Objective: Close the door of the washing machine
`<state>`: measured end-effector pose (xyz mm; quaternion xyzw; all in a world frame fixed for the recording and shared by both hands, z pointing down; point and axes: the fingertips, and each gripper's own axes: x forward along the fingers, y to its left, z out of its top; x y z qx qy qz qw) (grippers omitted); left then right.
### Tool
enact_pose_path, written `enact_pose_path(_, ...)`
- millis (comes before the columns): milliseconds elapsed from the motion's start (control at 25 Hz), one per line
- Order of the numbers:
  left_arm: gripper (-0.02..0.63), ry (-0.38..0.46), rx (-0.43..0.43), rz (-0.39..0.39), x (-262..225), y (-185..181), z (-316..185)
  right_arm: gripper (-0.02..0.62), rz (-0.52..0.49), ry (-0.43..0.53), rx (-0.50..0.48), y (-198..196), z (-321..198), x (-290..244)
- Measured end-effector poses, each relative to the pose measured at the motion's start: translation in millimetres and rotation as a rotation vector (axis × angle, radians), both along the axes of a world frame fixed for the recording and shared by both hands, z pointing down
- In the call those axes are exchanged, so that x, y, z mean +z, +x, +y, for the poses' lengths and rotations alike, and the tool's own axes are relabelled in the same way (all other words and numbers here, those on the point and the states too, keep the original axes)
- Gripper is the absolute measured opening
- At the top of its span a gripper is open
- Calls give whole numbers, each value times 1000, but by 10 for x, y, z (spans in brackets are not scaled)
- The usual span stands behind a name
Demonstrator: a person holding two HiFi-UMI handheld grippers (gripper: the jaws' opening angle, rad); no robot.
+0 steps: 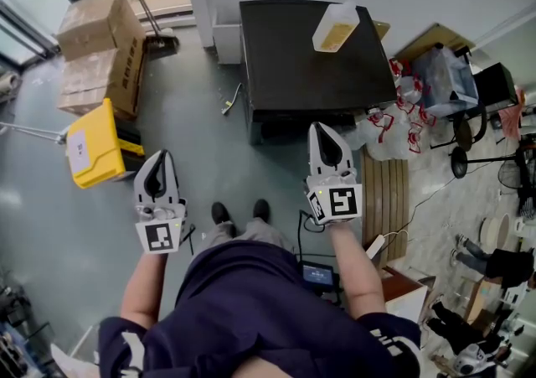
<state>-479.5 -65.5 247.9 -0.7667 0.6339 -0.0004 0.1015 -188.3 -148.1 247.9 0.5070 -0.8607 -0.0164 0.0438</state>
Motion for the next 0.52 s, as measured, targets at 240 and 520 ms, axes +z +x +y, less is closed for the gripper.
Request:
enact_pose_path(240, 23, -4, -5, 2, -7, 0, -3, 20, -2, -2, -3, 6, -2, -21)
enact_pose_path(520, 23, -2, -10, -10, -5, -24, -55, 20, -2, -8, -11, -17, -74, -9)
